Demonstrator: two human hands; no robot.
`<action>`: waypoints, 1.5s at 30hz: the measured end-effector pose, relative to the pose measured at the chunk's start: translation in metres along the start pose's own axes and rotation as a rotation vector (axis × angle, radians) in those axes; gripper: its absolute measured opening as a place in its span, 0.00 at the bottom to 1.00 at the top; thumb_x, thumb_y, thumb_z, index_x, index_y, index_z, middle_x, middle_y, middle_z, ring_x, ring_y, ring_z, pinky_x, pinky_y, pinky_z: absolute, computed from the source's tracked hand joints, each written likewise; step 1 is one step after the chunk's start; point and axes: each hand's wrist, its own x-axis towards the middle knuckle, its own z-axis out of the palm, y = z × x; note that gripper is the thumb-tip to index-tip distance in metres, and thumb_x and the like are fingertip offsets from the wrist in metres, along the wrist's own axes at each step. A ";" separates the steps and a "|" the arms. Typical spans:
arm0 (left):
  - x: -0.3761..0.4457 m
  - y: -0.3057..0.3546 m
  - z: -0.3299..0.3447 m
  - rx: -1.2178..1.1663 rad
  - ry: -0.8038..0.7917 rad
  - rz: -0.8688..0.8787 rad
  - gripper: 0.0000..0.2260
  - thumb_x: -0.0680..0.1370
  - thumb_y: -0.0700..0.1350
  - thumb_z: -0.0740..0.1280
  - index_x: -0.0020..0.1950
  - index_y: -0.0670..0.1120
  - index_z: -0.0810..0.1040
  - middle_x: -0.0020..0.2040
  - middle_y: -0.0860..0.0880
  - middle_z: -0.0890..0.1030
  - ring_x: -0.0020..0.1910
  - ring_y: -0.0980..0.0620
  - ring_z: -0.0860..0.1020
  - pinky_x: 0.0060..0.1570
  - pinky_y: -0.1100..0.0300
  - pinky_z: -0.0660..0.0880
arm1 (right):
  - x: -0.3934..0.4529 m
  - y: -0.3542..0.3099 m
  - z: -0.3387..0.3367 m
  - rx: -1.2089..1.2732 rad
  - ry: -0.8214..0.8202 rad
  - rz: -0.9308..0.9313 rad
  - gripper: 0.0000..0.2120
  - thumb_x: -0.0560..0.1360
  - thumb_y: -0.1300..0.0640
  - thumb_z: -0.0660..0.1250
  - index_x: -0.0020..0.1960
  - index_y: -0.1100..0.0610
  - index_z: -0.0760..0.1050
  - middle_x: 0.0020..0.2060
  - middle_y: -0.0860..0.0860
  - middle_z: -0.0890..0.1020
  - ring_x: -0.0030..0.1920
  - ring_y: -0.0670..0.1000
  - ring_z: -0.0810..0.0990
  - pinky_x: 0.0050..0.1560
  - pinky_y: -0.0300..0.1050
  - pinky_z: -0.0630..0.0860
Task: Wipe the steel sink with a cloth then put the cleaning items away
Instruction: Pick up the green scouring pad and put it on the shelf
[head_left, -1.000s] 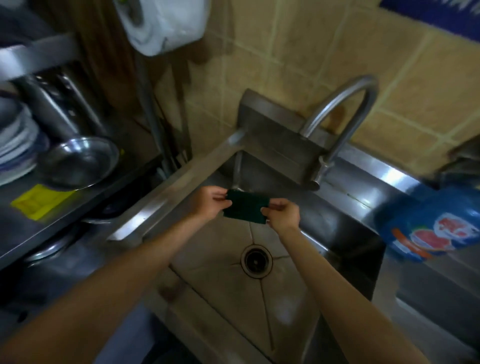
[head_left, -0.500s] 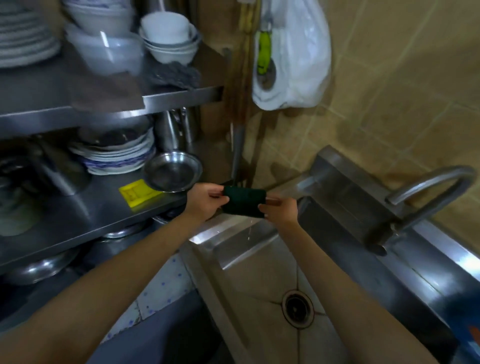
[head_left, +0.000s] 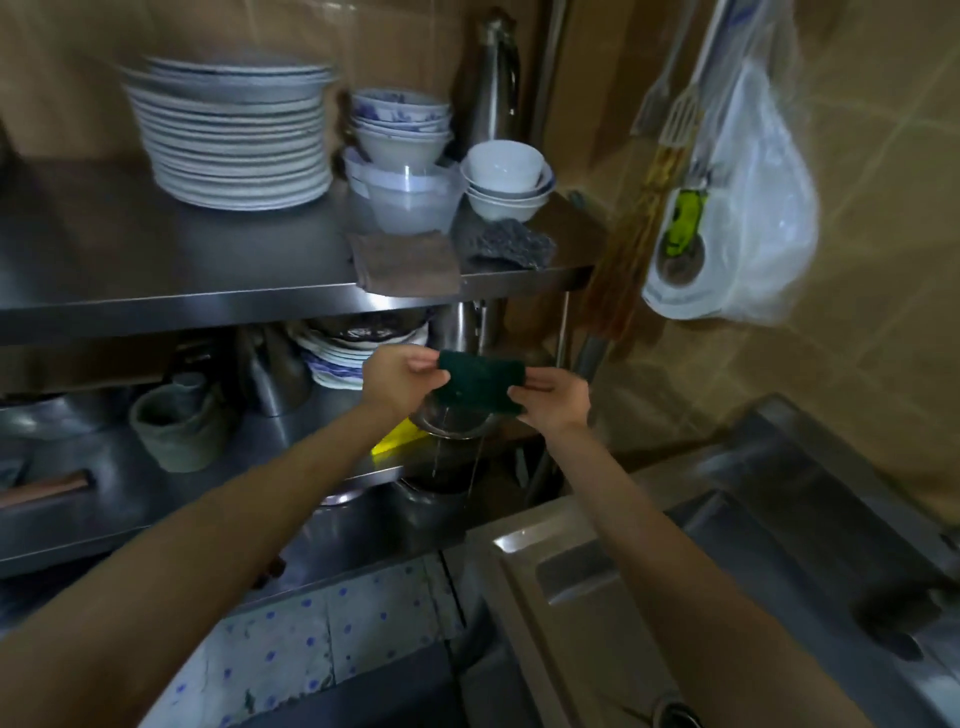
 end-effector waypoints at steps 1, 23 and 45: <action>0.006 0.001 -0.008 -0.011 0.020 -0.005 0.11 0.68 0.35 0.76 0.49 0.36 0.83 0.46 0.39 0.84 0.41 0.56 0.82 0.50 0.58 0.77 | 0.004 -0.008 0.007 0.017 -0.012 0.001 0.12 0.69 0.68 0.73 0.51 0.58 0.79 0.48 0.53 0.82 0.53 0.55 0.80 0.53 0.54 0.80; 0.139 0.009 -0.135 0.014 0.173 -0.152 0.13 0.73 0.33 0.70 0.57 0.32 0.78 0.54 0.35 0.80 0.47 0.48 0.77 0.52 0.59 0.76 | 0.082 -0.145 0.163 -0.070 -0.303 -0.170 0.20 0.67 0.67 0.75 0.58 0.63 0.78 0.53 0.58 0.82 0.48 0.53 0.81 0.46 0.45 0.81; 0.187 -0.026 -0.188 0.353 0.142 -0.137 0.09 0.70 0.41 0.75 0.47 0.37 0.83 0.49 0.43 0.83 0.52 0.47 0.80 0.52 0.62 0.71 | 0.096 -0.165 0.235 -0.478 -0.392 -0.353 0.20 0.66 0.61 0.77 0.56 0.63 0.80 0.50 0.56 0.84 0.50 0.55 0.82 0.54 0.52 0.80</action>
